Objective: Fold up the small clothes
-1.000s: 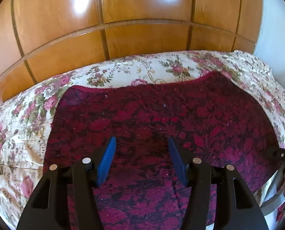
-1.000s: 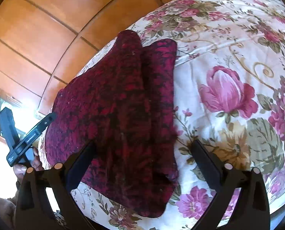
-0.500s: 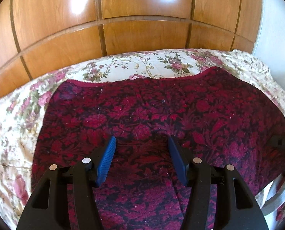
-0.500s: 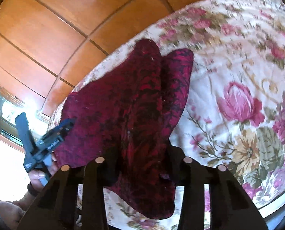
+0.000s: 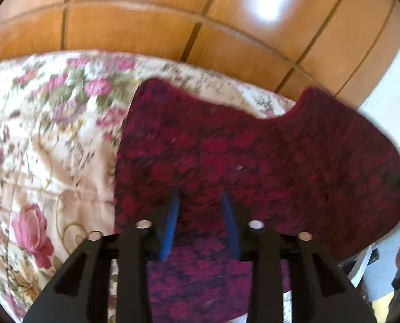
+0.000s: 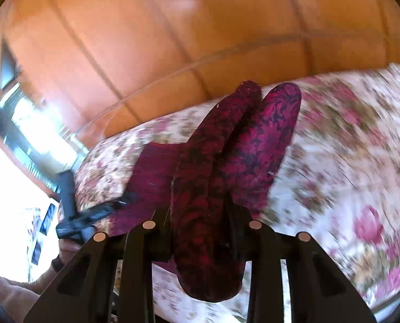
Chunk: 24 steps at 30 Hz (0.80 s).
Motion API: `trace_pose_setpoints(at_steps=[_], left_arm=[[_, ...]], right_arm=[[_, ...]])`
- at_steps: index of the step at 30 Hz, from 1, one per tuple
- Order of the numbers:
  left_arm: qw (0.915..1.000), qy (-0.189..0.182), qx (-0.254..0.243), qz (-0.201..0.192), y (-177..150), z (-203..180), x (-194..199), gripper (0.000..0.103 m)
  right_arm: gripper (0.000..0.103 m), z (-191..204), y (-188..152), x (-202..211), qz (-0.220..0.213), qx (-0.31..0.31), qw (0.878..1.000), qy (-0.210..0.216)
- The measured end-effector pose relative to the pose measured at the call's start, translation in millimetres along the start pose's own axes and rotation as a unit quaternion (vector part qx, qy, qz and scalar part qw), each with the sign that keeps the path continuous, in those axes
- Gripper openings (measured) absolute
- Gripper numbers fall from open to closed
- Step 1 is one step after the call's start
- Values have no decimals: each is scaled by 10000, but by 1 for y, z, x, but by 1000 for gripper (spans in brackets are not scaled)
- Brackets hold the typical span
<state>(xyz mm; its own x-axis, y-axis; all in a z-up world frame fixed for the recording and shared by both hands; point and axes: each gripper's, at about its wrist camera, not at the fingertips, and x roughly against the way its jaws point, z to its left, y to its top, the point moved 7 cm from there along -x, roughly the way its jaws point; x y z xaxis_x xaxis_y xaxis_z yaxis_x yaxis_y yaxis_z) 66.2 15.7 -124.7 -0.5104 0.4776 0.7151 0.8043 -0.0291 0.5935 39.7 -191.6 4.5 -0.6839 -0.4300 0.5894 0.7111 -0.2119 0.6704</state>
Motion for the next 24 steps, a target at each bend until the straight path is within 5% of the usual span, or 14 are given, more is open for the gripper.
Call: trace_pose_setpoints(at_steps=[6,12,18,24], left_arm=[[9962,-619,603,-57,5,17,0,30],[9808,-1106,1513,-531,14,79,49,30],[9710,-1631,1630,-627,17,97,77,34],[9779,-1783,1051,-288,34,59,65,40]], right_arm=[[27,111,1,-56,262,1266,9906,457],[26,158,-48,-129,983,2000,9735,504],[26,184,-75,-169,1067,2699,9566,259],[27,176,-93,-168,763,3371,9384,13]])
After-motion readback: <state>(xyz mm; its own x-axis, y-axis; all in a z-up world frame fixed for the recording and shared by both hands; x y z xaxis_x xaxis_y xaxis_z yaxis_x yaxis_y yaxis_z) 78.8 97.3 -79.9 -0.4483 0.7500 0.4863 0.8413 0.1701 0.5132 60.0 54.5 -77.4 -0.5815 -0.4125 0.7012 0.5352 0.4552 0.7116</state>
